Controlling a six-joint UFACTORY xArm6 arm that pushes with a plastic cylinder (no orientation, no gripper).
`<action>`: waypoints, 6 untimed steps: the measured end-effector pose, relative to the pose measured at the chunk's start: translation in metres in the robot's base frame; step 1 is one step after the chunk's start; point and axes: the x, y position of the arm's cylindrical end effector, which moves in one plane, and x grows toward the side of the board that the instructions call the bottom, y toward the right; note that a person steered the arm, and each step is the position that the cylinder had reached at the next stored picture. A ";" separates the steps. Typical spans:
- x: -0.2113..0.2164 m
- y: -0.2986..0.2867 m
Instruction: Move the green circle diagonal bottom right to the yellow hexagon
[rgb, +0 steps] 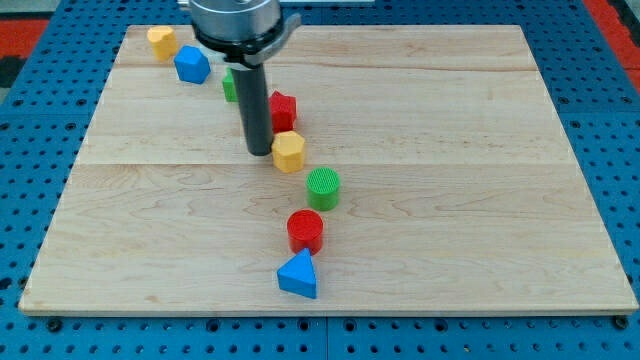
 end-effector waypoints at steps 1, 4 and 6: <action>0.003 0.036; 0.057 0.019; 0.062 0.084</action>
